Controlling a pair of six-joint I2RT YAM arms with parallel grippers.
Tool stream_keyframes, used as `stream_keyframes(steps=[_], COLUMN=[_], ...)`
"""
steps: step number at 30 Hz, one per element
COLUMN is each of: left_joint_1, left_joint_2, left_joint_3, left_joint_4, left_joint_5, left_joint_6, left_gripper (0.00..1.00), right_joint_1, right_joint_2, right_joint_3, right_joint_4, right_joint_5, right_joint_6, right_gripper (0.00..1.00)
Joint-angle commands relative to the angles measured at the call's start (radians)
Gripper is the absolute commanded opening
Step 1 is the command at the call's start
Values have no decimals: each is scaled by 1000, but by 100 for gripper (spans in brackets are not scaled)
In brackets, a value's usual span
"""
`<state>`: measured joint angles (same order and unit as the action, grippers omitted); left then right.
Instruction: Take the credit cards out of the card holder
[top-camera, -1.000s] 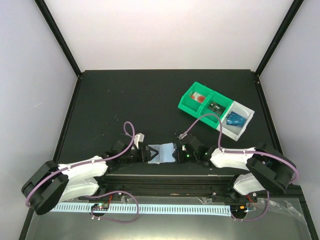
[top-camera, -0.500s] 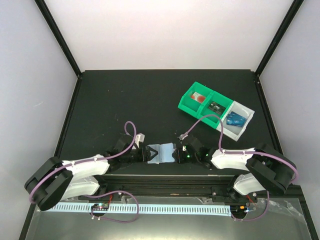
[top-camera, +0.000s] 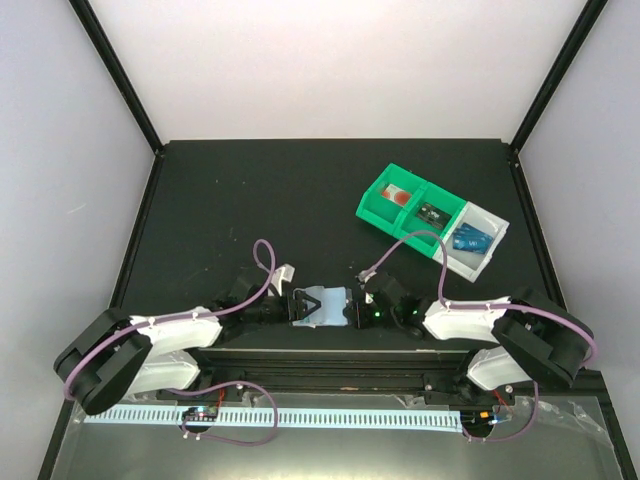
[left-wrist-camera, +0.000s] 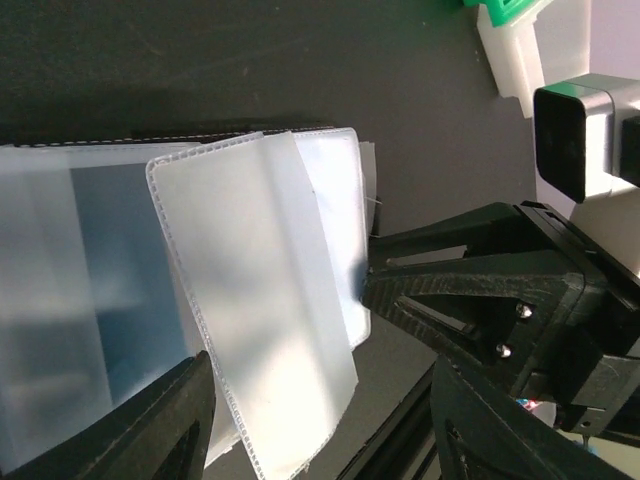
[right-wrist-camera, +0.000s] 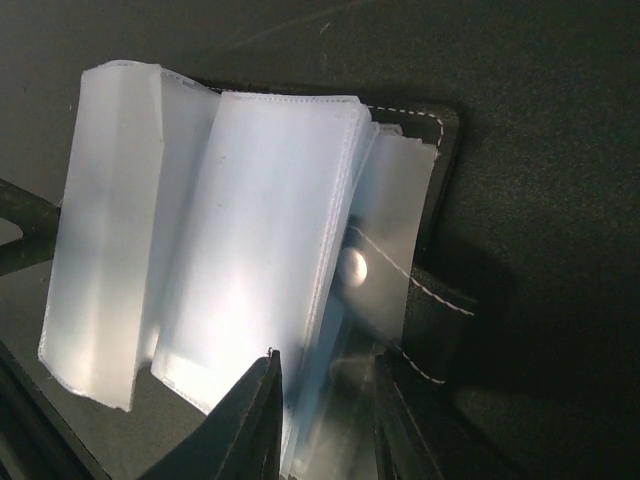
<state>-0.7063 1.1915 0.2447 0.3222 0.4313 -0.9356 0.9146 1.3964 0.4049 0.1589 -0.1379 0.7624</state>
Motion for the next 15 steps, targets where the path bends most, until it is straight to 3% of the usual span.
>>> stream_keyframes(steps=[1,9,15], left_joint_1=[0,-38,-80], left_joint_2=[15,138,180], left_joint_3=[34,44,94], left_joint_4=[117,319,317], left_joint_5=[58,157,159], left_joint_6=[-36,-98,-80], left_gripper=[60,60,60], right_joint_1=[9,9,9], right_joint_2=[-17,-51,-65], right_joint_3=[-24,-48,-56], right_joint_4=[-2,26,18], right_joint_5=[-5,28,40], right_joint_6=[5,10,13], right_gripper=[28,28,33])
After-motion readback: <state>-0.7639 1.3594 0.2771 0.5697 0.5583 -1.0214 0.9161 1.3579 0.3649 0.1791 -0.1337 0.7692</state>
